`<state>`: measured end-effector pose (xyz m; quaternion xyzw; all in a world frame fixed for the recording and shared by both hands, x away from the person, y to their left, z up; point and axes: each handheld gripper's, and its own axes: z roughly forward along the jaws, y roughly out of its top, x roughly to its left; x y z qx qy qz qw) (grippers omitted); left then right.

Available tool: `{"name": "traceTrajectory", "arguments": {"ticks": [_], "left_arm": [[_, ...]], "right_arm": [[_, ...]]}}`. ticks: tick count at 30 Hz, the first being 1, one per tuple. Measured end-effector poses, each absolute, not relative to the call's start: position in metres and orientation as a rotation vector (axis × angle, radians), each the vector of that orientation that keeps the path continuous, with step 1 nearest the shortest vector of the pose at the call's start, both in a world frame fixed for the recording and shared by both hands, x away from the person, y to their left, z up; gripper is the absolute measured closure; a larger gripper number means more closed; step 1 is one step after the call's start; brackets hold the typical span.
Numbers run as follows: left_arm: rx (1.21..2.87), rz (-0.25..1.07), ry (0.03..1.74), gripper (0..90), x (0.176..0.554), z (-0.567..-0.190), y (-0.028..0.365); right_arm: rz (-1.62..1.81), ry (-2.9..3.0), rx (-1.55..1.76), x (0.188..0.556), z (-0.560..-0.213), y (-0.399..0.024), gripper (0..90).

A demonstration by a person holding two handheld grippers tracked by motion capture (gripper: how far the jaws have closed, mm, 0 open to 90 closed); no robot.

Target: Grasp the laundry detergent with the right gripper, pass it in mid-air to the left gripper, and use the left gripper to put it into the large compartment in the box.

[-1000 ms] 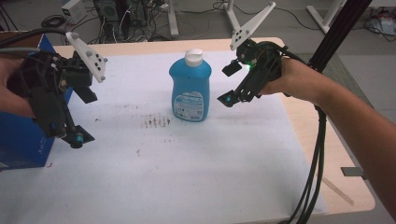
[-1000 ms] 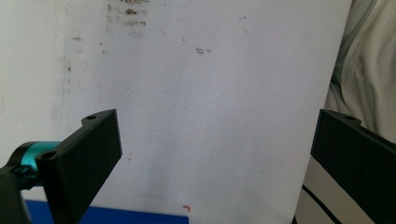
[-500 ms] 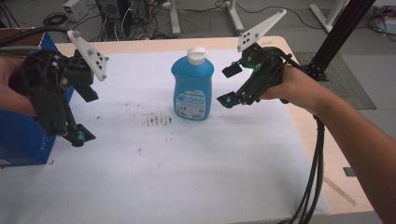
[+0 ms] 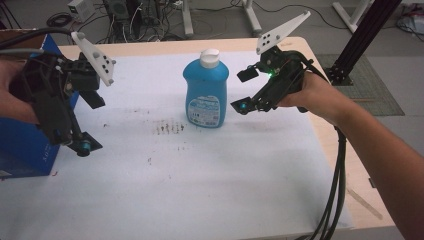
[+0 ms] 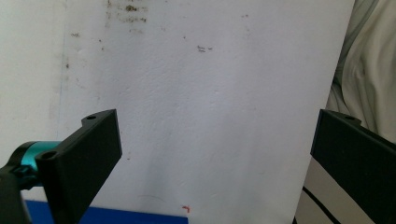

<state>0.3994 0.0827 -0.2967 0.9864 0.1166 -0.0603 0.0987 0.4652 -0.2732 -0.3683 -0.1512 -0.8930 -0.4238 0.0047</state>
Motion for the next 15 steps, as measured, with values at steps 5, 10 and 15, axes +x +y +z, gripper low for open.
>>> {"name": "traceTrajectory", "arguments": {"ticks": [5,10,15], "left_arm": [[2.917,-0.18,0.351,1.8,0.399,-0.297,0.083],[2.917,-0.178,0.358,1.8,0.399,-0.297,0.085],[2.919,-0.18,0.358,1.8,0.398,-0.296,0.086]], "right_arm": [[-1.352,-2.786,-0.469,0.465,-0.371,-0.269,3.5],[-1.392,-2.776,-0.463,0.466,-0.372,-0.265,3.5],[-1.405,-2.768,-0.462,0.466,-0.375,-0.261,3.5]]}}
